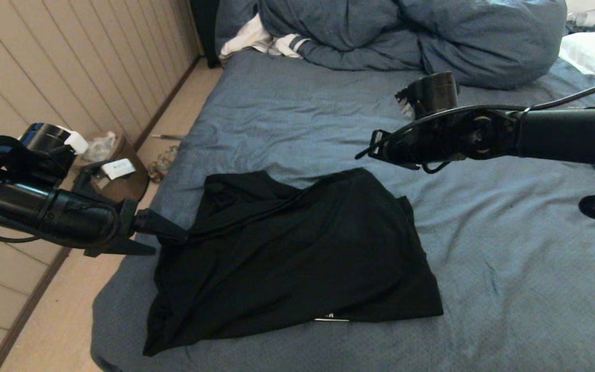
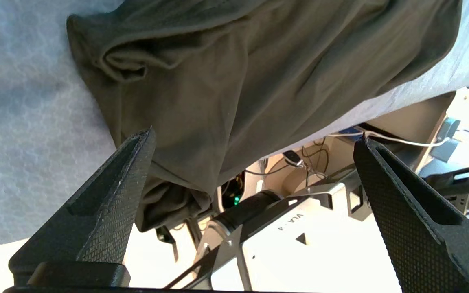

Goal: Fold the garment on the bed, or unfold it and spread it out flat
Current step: Fold the black T-shirt

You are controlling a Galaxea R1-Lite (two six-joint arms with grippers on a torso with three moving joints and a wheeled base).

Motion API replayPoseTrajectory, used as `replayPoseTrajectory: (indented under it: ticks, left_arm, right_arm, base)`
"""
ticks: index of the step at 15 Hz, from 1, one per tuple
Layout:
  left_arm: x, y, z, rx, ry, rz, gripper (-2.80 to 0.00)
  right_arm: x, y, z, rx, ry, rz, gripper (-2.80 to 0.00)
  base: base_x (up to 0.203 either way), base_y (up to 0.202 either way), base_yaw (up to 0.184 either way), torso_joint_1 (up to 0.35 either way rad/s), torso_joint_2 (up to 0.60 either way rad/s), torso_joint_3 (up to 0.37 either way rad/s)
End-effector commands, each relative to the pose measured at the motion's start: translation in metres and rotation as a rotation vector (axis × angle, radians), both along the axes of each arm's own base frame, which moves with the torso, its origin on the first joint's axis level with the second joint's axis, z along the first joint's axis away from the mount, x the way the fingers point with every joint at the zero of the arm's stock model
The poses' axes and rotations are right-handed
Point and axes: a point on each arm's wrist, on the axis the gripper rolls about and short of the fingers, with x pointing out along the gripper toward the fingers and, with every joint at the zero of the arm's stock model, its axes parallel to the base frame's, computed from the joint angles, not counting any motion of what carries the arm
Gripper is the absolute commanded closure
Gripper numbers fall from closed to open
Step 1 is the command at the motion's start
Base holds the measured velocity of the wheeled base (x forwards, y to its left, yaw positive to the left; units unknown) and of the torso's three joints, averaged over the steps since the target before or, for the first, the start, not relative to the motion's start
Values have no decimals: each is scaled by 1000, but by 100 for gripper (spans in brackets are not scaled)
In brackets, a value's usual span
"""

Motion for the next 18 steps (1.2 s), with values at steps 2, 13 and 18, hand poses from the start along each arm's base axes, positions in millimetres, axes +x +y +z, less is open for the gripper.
replayPoseTrajectory:
  ticks: [2, 13, 18]
  left_arm:
    - [18, 0, -27, 6, 91, 7, -280]
    - [38, -1, -36, -19, 69, 72, -280]
    - [50, -1, -38, -58, 65, 137, -280]
  right_arm:
    - [-36, -25, 17, -43, 163, -38, 0]
    - [-35, -50, 12, -21, 247, -155, 0]
    - [-38, -49, 21, -21, 214, -146, 0]
  base:
    - [0, 0, 0, 0, 0, 0]
    - [0, 0, 0, 0, 0, 0]
    - [0, 0, 0, 0, 0, 0]
